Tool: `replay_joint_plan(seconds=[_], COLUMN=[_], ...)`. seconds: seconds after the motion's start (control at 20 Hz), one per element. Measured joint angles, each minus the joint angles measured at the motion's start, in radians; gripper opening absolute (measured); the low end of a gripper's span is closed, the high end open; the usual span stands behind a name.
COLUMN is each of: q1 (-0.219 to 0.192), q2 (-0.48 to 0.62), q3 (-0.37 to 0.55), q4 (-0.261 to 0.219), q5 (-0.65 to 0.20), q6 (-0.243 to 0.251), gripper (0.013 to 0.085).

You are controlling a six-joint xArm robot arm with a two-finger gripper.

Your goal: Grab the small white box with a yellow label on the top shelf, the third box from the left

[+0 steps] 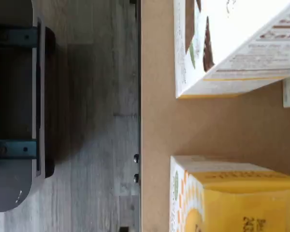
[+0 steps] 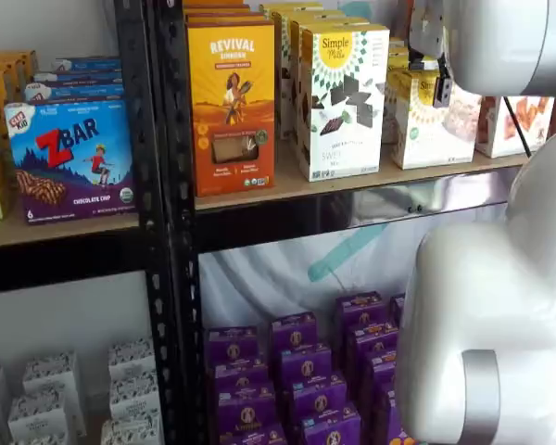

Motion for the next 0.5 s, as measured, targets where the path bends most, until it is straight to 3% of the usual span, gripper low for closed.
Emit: replay_joint_plan(seconds=[0.4,0.5], q1=[0.000,-0.001], q2=[-0.009,-0.014], q3=[0.002,0.007], q4=[0.017,0.020], q5=[0.003,-0.001], q6=[0.003,0.003], gripper=[0.0610,0.0610])
